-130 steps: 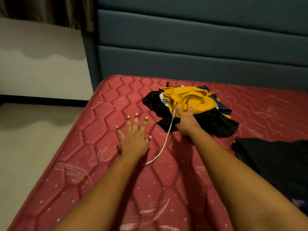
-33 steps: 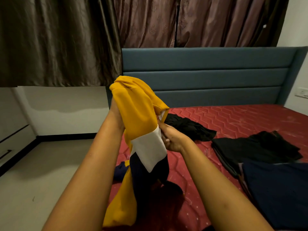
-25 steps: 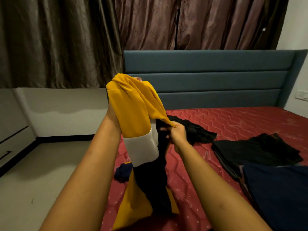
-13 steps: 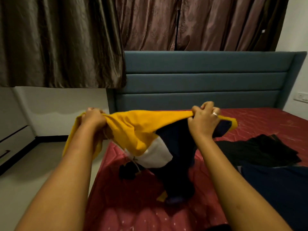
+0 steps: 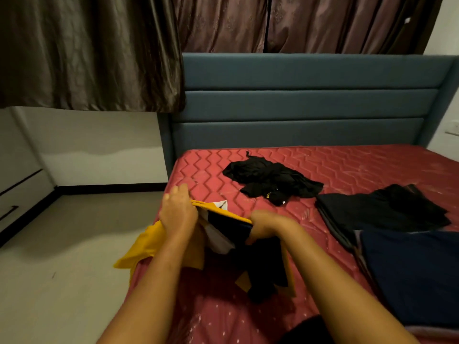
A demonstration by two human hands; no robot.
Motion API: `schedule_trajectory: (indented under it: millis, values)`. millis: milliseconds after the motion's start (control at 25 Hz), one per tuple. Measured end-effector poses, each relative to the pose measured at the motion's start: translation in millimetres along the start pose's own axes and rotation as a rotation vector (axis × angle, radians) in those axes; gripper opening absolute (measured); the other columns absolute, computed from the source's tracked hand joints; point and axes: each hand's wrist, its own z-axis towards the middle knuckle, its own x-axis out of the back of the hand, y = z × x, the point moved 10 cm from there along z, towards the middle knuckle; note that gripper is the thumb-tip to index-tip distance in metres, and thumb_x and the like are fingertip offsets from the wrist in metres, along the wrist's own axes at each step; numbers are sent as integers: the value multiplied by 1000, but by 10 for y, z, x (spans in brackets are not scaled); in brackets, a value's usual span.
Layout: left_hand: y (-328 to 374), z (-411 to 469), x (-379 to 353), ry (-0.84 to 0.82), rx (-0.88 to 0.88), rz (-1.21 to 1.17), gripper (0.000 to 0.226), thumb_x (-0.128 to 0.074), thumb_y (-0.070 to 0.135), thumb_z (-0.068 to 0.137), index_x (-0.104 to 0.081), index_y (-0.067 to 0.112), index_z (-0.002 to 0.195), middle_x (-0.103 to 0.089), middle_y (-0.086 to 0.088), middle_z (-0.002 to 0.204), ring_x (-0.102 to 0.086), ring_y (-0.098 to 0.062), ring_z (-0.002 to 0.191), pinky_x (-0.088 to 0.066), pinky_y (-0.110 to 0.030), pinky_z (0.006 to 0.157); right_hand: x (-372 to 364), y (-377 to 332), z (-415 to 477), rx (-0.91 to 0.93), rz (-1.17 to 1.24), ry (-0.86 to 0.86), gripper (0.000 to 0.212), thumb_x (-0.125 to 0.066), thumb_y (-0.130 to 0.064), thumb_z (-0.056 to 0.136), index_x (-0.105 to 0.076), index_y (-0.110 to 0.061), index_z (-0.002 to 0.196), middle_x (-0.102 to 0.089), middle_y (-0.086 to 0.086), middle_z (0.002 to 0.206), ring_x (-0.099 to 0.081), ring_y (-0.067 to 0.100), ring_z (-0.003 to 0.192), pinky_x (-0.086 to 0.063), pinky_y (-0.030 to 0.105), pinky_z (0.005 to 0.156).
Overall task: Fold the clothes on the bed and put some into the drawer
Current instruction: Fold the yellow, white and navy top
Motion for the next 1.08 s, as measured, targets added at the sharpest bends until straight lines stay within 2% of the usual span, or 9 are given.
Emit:
schedule_trajectory:
  millis: [80, 200, 320, 480, 560, 640, 840, 960, 1080]
  values:
    - [-544, 27, -162, -36, 191, 4, 26, -45, 13, 92, -50, 11, 117, -51, -19, 116, -55, -44, 100, -44, -47, 75, -621, 348, 38, -151, -116, -229, 41, -67, -24, 86, -59, -9, 123, -62, 12, 124, -60, 28, 111, -48, 33, 88]
    - [-1438, -214, -722, -449, 671, -210, 42, -44, 35, 92, -54, 2, 115, -61, -25, 103, -63, -39, 89, -52, -39, 74, -1183, 917, 90, -406, -44, -352, 45, -52, -20, 93, -49, -6, 135, -52, 12, 138, -52, 30, 124, -44, 38, 102]
    - [-1108, -298, -1070, -862, 1045, -841, 58, -37, 37, 99, -60, -14, 84, -65, -25, 69, -63, -37, 60, -55, -44, 58, -196, 1263, 441, -560, 339, 181, 38, -46, -12, 91, -56, -3, 126, -55, 20, 134, -57, 37, 117, -48, 44, 97]
    - [-192, 1412, -472, -454, 743, -1219, 41, -42, 36, 97, -60, 9, 123, -62, -17, 121, -62, -36, 99, -54, -54, 66, 2240, 1245, 81, -366, 898, 1205, 37, -39, 0, 86, -62, -10, 114, -60, 19, 120, -55, 37, 112, -40, 37, 91]
    - [113, 2137, 258, 14, 410, -1211, 36, -41, 24, 99, -52, 17, 132, -55, -13, 131, -57, -33, 111, -50, -48, 88, 3124, 1197, -410, -185, 858, 1605, 41, -39, 2, 79, -62, -6, 111, -60, 20, 115, -53, 36, 107, -33, 34, 90]
    - [288, 2300, 905, 332, 107, -918, 41, -41, 3, 93, -53, 13, 131, -57, -15, 127, -53, -32, 116, -43, -34, 94, 3389, 1252, -703, -102, 651, 1755, 42, -42, 2, 72, -63, -6, 107, -60, 19, 108, -51, 36, 102, -29, 30, 88]
    - [-42, 1725, 752, 261, -112, -248, 49, -53, -3, 79, -61, 19, 122, -60, -19, 119, -55, -42, 105, -47, -47, 82, 2073, 1643, -334, -339, 179, 1313, 31, -52, -1, 82, -68, -14, 105, -62, 21, 95, -54, 40, 98, -45, 42, 78]
    - [-273, 1117, 126, -17, -258, 103, 47, -55, 2, 86, -60, 25, 126, -57, -14, 121, -58, -39, 102, -48, -44, 79, 927, 1761, -154, -476, 11, 871, 19, -47, -11, 90, -64, -16, 96, -61, 13, 96, -57, 33, 102, -45, 39, 76]
    - [-678, 280, -669, -481, -358, 307, 43, -47, 19, 98, -48, 33, 139, -44, -6, 139, -52, -30, 118, -42, -35, 93, -257, 1828, -158, -518, -78, 428, 29, -39, -15, 98, -58, -19, 119, -58, 6, 122, -52, 23, 120, -46, 35, 92]
